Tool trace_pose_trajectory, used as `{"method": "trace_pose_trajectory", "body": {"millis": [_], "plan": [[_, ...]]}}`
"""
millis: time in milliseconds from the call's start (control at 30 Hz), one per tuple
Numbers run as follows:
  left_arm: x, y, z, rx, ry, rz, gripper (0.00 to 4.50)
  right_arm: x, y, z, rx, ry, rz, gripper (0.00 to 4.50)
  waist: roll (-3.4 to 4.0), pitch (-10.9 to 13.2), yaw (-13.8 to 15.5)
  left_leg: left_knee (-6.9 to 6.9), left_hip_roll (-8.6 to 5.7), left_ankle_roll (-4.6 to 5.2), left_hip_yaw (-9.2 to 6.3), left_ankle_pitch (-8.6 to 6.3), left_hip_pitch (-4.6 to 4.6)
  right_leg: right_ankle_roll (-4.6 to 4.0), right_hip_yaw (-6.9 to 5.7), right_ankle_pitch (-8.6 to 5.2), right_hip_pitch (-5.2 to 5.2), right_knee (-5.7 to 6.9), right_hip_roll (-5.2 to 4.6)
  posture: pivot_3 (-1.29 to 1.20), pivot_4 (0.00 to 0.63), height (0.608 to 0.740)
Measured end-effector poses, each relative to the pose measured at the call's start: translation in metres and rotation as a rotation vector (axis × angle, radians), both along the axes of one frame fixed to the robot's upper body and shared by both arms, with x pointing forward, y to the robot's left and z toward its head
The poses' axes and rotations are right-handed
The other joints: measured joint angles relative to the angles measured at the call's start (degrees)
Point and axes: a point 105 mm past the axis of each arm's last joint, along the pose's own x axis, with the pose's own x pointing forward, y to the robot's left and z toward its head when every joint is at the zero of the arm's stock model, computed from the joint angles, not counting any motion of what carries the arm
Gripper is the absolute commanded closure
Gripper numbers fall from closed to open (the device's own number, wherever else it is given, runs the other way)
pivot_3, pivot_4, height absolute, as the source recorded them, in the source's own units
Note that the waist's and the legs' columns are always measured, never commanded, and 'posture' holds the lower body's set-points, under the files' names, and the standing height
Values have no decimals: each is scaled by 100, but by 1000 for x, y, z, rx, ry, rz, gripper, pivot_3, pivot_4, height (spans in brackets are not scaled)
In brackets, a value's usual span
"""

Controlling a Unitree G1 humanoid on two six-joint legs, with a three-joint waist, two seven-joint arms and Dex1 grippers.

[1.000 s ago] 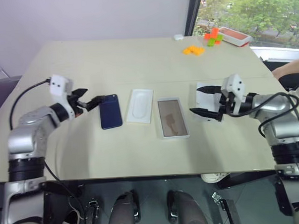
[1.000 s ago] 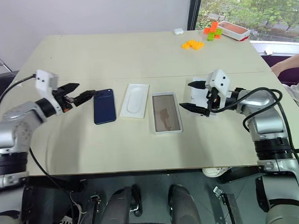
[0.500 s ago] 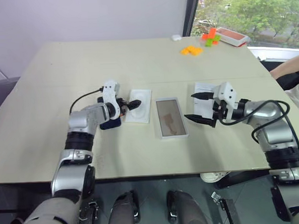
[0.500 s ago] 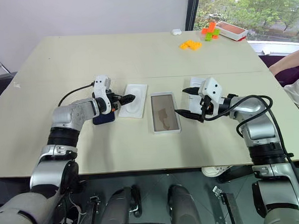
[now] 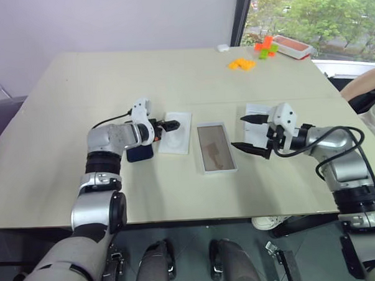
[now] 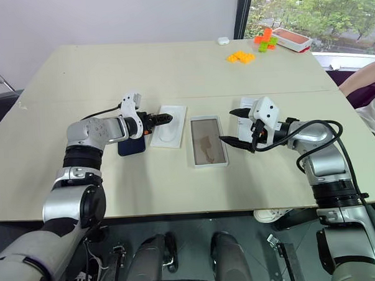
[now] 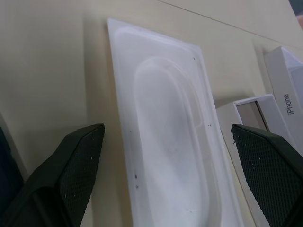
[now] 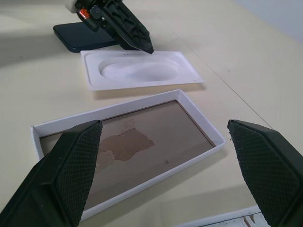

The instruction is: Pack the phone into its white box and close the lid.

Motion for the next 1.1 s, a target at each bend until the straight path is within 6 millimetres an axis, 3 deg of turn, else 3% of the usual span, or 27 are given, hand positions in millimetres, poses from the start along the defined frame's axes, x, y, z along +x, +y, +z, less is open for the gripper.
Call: {"method": "trace_pose_trajectory", "body": {"millis": [33,67,133,233,367,400,633,767,933,1100], "plan": [[0,-1,0,-8,6,-1,0,0,0,0,0,0,0,62,0,0,1,0,0,0,0,0,0,0,0,0,0,0,-1,0,150,740],[-1,-2,0,-11,9,-3,384,0,0,0,0,0,0,0,0,0,1,0,-1,0,0,0,0,0,0,0,1,0,-2,0,150,740],[-2,-3,-2,-12,22,-11,744,0,0,0,0,-1,-1,0,0,0,1,1,-1,0,1,0,0,0,0,0,2,-1,-2,0,150,740],[-6,-10,-9,-21,63,-31,2323,0,0,1,-1,-4,-1,0,0,0,4,0,-2,1,1,-1,0,0,-1,0,2,-3,-4,0,150,740],[-7,-9,-16,-22,95,-23,4168,1,0,1,-1,-6,-2,0,0,0,0,-2,-2,1,0,-1,-1,0,-1,0,0,-3,-3,0,150,740],[-7,-9,-17,-25,101,-23,4460,1,0,1,-1,-6,-2,0,0,0,2,-2,-1,1,0,-1,-1,0,-1,0,0,-3,-3,0,150,740],[-9,-10,-16,-54,101,-35,4460,0,2,3,-2,-17,0,0,-1,1,-8,-5,-1,1,0,-2,-3,-1,-1,0,-2,-7,-3,0,150,740],[-12,-2,-12,-102,95,-25,4460,0,2,4,-1,-21,-3,0,-2,2,-15,-9,0,1,1,-2,-4,-1,-1,0,-6,-8,-3,0,150,740],[-11,17,11,-183,56,33,4460,-4,6,2,10,32,10,0,-3,3,-15,-11,1,1,0,-2,-4,-1,-1,0,-6,-7,-3,0,150,740],[-15,32,25,-209,33,77,4460,-20,28,-10,15,209,82,0,-3,3,-10,-11,2,1,0,-2,-4,-2,-1,0,-6,-8,-6,0,150,740]]}}
